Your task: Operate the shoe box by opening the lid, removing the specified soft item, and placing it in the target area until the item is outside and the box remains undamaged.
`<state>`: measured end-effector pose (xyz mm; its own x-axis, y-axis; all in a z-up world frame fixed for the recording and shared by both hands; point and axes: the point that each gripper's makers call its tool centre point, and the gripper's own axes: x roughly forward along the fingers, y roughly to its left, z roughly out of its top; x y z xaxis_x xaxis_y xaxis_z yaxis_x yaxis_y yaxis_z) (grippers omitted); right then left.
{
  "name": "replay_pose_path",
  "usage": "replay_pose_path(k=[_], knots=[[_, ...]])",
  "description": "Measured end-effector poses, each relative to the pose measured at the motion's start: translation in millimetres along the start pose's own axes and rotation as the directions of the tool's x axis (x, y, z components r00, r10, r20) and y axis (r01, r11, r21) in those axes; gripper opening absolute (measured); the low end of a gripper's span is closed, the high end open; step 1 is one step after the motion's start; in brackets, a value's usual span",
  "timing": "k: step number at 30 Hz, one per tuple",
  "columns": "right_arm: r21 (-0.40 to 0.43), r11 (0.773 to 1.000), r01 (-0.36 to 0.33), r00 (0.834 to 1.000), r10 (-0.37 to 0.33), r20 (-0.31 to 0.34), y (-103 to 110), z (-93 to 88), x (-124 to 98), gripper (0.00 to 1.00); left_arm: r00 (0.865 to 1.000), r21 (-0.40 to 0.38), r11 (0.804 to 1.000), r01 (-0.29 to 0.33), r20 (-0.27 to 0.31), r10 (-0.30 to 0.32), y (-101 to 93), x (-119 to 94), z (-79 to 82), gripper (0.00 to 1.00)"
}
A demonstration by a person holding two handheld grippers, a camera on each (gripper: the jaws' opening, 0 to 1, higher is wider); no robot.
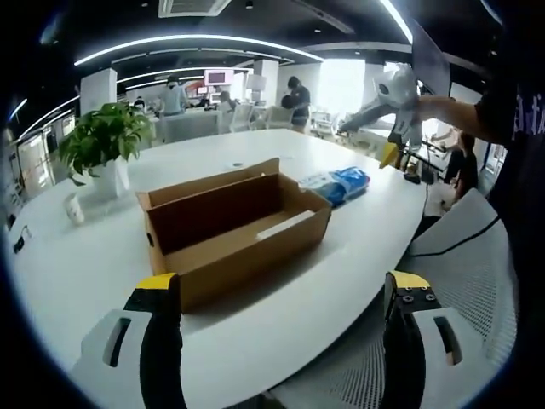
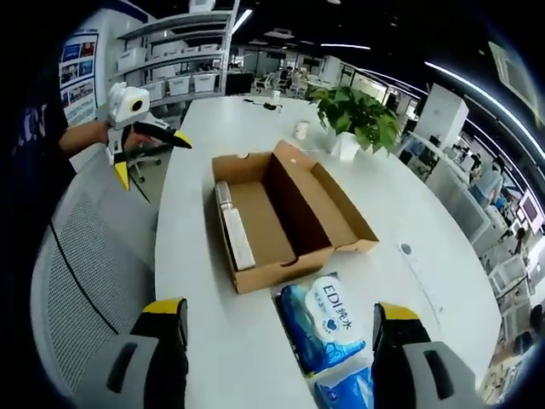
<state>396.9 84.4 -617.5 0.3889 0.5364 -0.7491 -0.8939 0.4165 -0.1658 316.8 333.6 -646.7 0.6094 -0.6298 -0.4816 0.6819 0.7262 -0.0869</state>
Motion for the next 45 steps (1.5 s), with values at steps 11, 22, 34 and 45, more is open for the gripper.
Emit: replay_pose_path(k=[11,22,34,45], knots=[[-0.112,0.992,-0.053,0.999,0.053,-0.001,0.2,30.1,15.8,0.87,1.000,0.004,1.000,-0.006,-0.004,0.006,0.0,-0.6,-4.5,0.99],[-0.175,0.979,-0.101,0.995,0.099,-0.018,-0.7,44.0,39.0,0.82,1.000,0.004,1.000,-0.004,-0.017,0.005,-0.3,-0.9,-7.2,0.99],[-0.189,0.967,-0.170,0.985,0.166,-0.037,-2.2,47.5,69.3,0.80,1.000,0.015,1.000,-0.004,-0.024,0.004,-0.7,-1.0,-3.8,0.99],[-0.227,0.946,-0.231,0.972,0.215,-0.093,5.1,37.8,97.0,0.77,1.000,0.022,1.000,-0.001,-0.027,0.001,-2.3,-3.0,-2.4,0.99]])
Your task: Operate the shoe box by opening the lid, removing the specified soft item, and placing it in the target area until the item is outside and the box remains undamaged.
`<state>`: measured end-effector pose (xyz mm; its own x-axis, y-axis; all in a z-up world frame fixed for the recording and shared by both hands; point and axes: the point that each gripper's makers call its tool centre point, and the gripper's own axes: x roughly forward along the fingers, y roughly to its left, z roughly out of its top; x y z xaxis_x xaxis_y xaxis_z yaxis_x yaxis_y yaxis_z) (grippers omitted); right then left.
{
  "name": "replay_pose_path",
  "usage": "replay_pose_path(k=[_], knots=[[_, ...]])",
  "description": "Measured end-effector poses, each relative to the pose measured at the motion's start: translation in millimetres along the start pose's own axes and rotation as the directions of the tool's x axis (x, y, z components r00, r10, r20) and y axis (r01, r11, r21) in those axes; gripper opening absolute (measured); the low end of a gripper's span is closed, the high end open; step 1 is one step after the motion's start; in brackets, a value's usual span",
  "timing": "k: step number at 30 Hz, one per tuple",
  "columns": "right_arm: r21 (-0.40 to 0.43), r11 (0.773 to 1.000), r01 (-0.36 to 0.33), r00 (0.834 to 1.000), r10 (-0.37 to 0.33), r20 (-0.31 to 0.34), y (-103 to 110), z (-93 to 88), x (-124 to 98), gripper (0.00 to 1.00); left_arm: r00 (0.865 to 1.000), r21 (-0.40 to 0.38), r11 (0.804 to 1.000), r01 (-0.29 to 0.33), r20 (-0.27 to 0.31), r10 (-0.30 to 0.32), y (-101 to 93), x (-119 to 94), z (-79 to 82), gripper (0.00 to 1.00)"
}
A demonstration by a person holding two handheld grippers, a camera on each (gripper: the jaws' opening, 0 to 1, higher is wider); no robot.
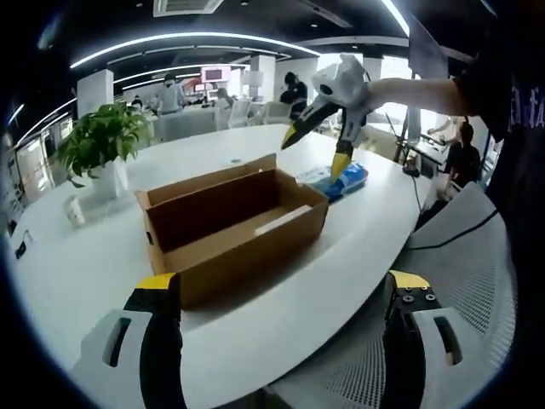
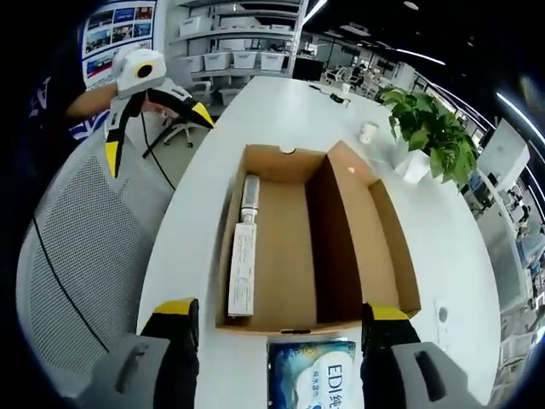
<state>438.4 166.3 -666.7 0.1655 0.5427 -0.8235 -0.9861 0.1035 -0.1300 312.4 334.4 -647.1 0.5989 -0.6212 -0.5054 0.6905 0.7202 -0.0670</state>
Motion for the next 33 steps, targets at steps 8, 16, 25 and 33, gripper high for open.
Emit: replay_pose_path(k=[8,16,25,33], knots=[[-0.004,1.000,-0.018,1.000,0.018,-0.017,-3.3,-3.8,11.4,0.74,1.000,0.001,1.000,0.001,0.001,-0.001,-0.2,-0.6,0.8,0.99],[-0.044,0.998,-0.049,0.998,0.048,-0.041,-0.4,-6.6,28.5,0.68,1.000,0.007,1.000,0.010,-0.005,-0.010,-2.9,0.5,0.6,0.99],[-0.073,0.992,-0.101,0.993,0.095,-0.076,4.4,-11.0,46.6,0.64,1.000,-0.002,1.000,0.000,-0.011,0.000,-1.2,-1.7,-3.3,0.99],[-0.048,0.988,-0.147,0.985,0.142,-0.098,7.7,-15.4,60.7,0.62,1.000,-0.009,1.000,-0.007,-0.004,0.007,0.4,-2.4,-2.4,0.99]])
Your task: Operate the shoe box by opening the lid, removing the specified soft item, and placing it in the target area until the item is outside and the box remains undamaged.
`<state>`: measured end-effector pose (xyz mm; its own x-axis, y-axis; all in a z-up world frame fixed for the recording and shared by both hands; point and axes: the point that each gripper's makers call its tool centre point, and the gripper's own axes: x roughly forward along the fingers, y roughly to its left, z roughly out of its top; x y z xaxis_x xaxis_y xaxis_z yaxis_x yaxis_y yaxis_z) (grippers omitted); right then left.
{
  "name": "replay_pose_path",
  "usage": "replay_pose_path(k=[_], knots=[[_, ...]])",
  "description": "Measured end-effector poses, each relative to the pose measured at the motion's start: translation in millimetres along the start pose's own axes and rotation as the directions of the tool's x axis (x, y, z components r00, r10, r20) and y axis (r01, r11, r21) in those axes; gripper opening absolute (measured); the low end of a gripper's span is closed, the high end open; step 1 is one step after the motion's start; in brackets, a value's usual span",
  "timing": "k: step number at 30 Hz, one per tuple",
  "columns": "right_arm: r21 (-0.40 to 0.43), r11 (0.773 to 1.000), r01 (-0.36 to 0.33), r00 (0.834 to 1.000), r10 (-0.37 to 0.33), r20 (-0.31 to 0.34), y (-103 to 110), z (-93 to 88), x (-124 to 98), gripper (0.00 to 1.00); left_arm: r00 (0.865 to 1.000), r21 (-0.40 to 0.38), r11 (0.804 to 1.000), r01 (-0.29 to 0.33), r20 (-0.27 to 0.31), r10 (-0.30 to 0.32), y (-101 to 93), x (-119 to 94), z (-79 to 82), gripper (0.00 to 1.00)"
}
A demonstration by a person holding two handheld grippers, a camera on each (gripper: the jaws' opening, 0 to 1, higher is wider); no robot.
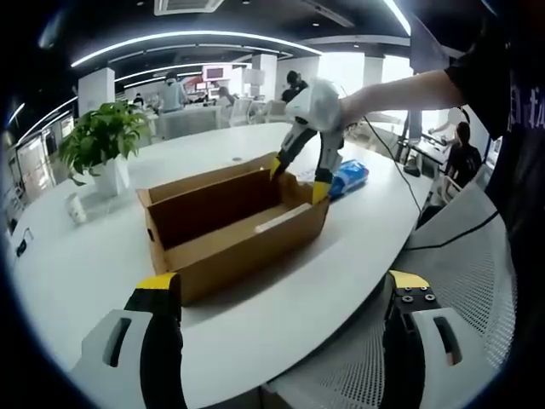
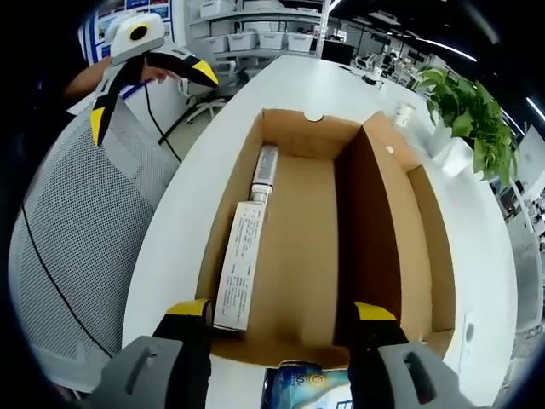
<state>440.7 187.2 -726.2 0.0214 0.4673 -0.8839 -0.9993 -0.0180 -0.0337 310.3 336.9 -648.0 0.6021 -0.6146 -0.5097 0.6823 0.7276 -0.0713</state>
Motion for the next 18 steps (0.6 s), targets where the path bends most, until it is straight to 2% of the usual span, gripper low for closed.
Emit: replay_pose_path(k=[4,5,7,13,18], knots=[[0.025,0.999,-0.031,0.999,0.032,-0.017,2.6,-4.1,7.6,0.58,1.000,-0.001,1.000,-0.001,-0.005,0.001,0.3,-0.2,-1.7,0.98],[0.053,0.997,-0.064,0.998,0.065,-0.010,7.3,-3.8,9.2,0.58,1.000,0.000,1.000,-0.001,-0.007,0.001,0.2,-0.1,-2.1,0.98],[0.054,0.997,-0.047,0.999,0.048,-0.011,2.2,-4.5,9.9,0.54,1.000,0.001,1.000,0.001,-0.009,-0.001,-0.1,0.2,-2.2,0.98],[0.016,0.999,-0.039,0.998,0.040,-0.046,5.7,-11.7,11.8,0.43,1.000,-0.002,1.000,-0.002,-0.006,0.002,0.9,-0.2,-2.2,0.98],[0.015,0.999,-0.036,0.999,0.037,-0.036,6.8,-9.3,12.0,0.42,1.000,-0.003,1.000,-0.003,-0.006,0.003,1.4,-0.4,-2.8,0.98]])
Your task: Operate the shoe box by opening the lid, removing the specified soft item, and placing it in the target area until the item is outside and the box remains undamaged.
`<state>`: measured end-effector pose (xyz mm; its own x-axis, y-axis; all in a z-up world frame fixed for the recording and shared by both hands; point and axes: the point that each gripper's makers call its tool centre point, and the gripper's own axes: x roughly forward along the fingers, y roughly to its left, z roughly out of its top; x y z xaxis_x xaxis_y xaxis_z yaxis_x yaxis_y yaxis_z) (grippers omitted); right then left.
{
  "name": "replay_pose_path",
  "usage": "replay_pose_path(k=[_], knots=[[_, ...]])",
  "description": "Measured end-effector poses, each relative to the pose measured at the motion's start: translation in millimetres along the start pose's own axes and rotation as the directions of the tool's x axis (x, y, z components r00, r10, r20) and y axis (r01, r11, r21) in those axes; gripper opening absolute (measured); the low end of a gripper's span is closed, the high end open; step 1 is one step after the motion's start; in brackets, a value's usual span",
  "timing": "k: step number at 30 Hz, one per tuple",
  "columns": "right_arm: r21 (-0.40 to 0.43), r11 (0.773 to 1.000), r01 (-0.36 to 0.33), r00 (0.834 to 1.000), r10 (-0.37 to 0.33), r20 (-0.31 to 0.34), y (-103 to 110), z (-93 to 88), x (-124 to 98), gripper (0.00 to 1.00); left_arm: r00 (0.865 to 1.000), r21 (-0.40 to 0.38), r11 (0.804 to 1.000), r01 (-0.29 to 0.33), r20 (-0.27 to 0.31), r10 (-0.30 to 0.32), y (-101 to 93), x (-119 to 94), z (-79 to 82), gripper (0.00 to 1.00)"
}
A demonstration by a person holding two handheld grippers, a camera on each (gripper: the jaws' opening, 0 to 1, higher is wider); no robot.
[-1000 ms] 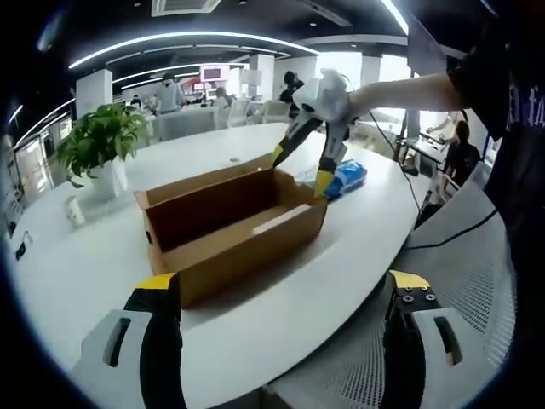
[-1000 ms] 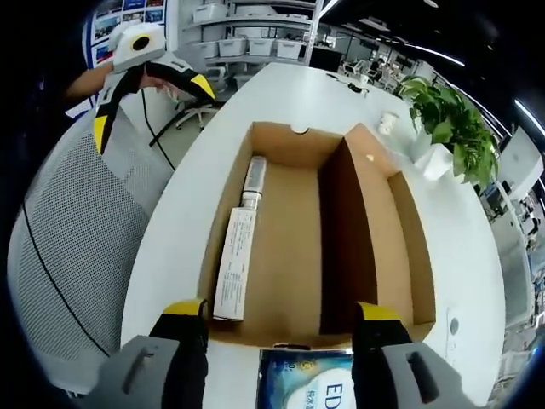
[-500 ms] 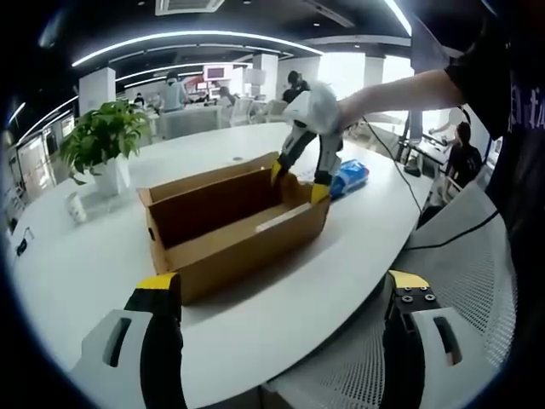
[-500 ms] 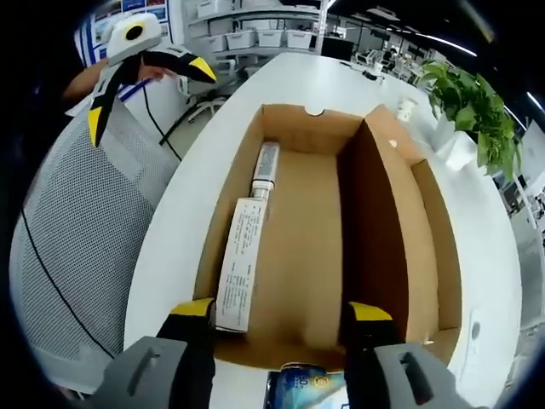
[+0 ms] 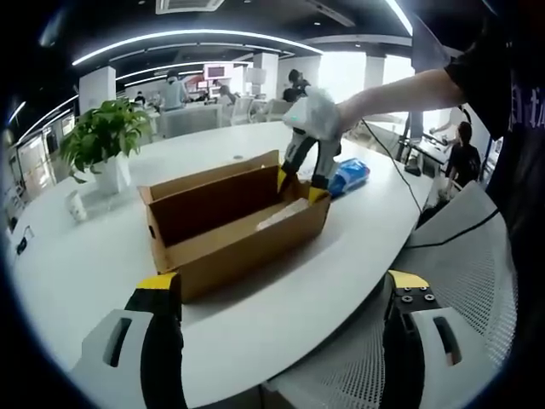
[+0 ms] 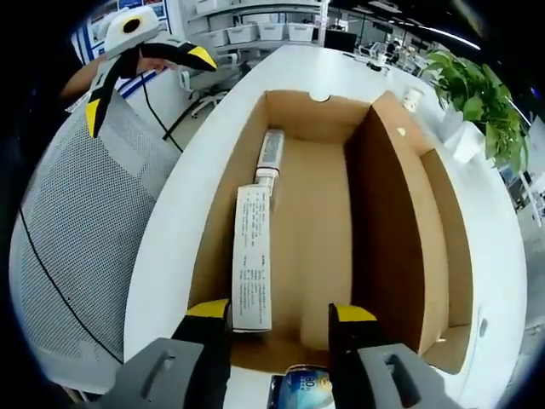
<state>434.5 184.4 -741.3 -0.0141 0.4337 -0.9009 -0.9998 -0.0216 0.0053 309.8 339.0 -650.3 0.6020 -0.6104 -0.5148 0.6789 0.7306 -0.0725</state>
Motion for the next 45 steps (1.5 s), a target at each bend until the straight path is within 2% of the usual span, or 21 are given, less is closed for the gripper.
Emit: replay_pose_path(k=[7,9,17,30,40,45], knots=[[-0.018,1.000,-0.001,0.999,0.002,0.034,2.7,14.5,7.4,0.41,1.000,0.000,1.000,-0.001,-0.001,0.001,-0.6,-0.5,-0.4,0.97],[-0.039,0.999,-0.007,0.999,0.009,0.047,4.6,18.5,10.5,0.37,1.000,-0.001,1.000,-0.002,0.000,0.002,-0.7,-0.9,-0.2,0.97],[-0.065,0.998,-0.003,0.998,0.006,0.061,6.0,26.3,17.3,0.33,1.000,-0.001,1.000,-0.006,-0.007,0.006,1.1,-2.0,-2.3,0.96],[-0.035,0.999,0.001,0.995,0.003,0.095,8.2,37.4,25.4,0.26,1.000,-0.008,1.000,-0.011,-0.007,0.011,2.5,-2.5,-2.8,0.96],[-0.032,0.999,0.002,0.993,0.002,0.114,12.3,45.3,29.5,0.16,1.000,-0.008,1.000,-0.006,-0.010,0.006,1.2,-2.2,-3.6,0.96],[-0.027,1.000,0.008,0.993,-0.005,0.115,12.1,45.4,29.4,0.16,1.000,-0.009,1.000,-0.009,-0.006,0.009,2.2,-3.1,-2.7,0.96]])
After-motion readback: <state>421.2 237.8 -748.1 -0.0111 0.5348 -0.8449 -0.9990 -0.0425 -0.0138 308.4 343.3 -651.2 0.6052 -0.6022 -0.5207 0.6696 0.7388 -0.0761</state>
